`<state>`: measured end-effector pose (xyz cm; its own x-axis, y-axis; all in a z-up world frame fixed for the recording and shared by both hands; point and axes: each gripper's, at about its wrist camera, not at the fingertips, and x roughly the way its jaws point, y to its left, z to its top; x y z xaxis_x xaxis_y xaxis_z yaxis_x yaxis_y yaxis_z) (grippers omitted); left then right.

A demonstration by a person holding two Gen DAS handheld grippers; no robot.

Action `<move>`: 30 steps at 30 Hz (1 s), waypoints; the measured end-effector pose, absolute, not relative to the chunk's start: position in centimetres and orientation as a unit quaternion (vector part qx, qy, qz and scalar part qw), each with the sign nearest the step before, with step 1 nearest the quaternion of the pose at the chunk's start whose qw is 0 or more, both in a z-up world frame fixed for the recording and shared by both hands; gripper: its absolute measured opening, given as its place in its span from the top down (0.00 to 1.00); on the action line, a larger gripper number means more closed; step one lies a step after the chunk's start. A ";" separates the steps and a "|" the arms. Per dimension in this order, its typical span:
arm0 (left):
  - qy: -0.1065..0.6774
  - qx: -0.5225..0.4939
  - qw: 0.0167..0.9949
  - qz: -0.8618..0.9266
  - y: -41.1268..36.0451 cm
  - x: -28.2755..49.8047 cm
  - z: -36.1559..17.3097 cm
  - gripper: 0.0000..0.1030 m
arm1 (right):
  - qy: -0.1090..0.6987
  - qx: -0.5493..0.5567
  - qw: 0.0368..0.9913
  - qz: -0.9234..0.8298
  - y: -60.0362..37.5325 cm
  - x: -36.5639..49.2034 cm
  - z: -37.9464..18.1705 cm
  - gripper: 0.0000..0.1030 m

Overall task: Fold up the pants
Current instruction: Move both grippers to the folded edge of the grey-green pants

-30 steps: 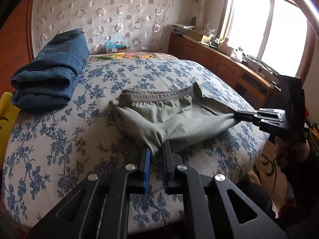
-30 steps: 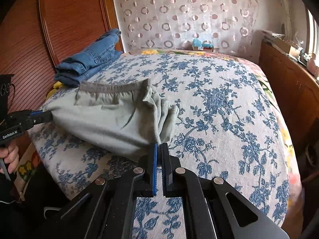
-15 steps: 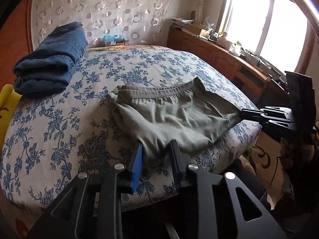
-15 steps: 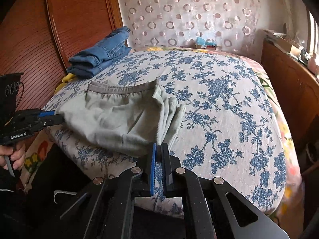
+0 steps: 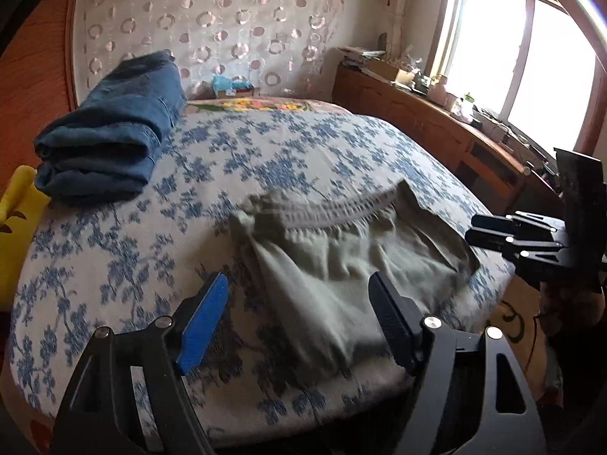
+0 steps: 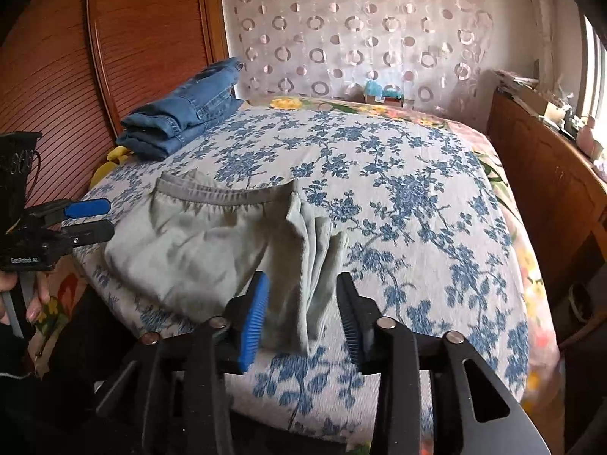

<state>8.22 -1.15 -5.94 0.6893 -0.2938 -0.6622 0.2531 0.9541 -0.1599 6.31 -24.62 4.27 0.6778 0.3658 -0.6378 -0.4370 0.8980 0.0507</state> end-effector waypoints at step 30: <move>0.418 -0.011 0.895 -0.153 -0.5 17.7 -9.1 0.25 | 0.381 -0.051 0.903 0.193 -23.1 12.9 2.6 0.53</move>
<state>17.71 -0.54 -9.09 0.6031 -0.2842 -0.7453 0.2651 0.9527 -0.1488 12.95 -23.09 2.63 0.6357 0.3089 -0.7074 -0.3866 0.9206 0.0546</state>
